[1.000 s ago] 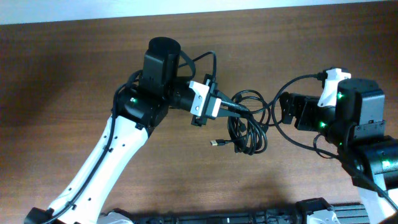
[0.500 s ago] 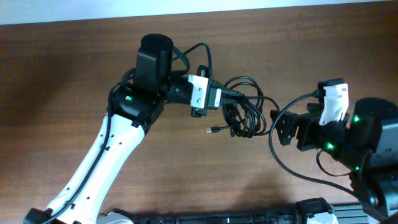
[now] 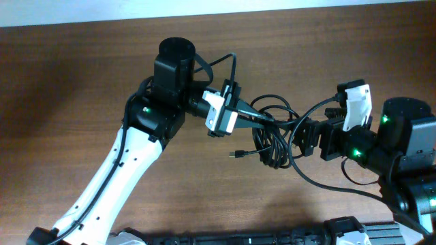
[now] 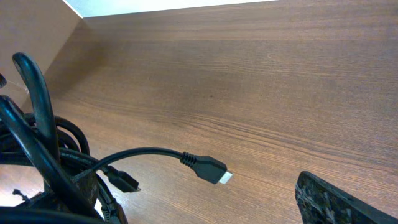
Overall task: Untangle cables
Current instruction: 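Grasp a hanging cable strand with the right gripper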
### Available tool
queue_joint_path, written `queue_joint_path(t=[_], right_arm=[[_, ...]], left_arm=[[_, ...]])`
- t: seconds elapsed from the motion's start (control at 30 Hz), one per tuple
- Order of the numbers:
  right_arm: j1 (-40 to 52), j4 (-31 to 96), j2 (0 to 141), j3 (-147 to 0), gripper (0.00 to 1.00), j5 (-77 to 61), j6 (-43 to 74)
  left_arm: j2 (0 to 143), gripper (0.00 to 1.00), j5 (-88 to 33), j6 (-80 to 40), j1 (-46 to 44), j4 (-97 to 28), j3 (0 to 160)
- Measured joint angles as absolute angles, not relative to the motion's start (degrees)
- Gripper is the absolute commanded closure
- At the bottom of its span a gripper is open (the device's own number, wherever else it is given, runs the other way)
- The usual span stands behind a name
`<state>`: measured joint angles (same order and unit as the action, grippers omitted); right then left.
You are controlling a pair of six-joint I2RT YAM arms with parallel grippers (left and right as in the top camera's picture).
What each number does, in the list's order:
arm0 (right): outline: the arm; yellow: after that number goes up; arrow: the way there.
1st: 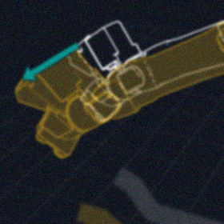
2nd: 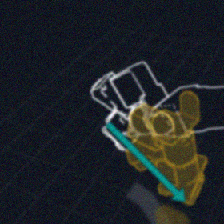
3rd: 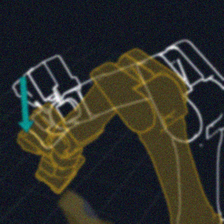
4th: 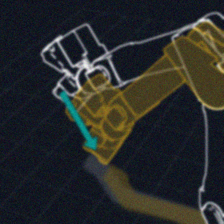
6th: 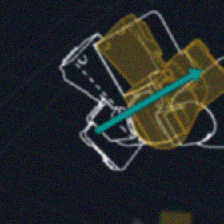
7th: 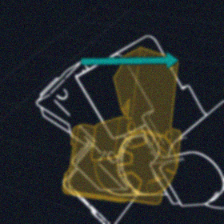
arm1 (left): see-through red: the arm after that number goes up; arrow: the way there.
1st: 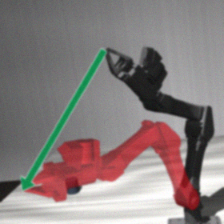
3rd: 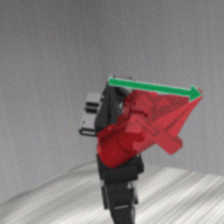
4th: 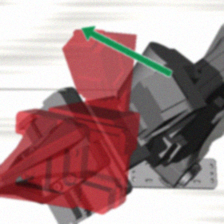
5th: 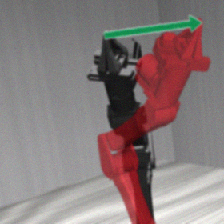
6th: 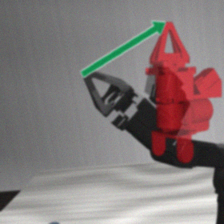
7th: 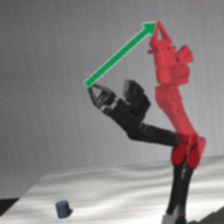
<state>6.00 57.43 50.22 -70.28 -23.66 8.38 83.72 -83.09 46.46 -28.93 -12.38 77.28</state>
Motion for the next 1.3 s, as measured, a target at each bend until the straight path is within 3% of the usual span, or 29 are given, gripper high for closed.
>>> queue_joint_path(t=[0.73, 1.3], right_arm=[[6.00, 61.08, 50.43, -70.28, 0.01, -25.26, 8.36], [6.00, 56.36, 55.57, -70.28, 0.01, -23.33, 7.94]], left_arm=[[83.72, 1.00, -68.05, 46.46, -28.99, -14.98, 77.28], [83.72, 1.00, -85.58, 46.46, -29.04, -12.34, 77.28]])
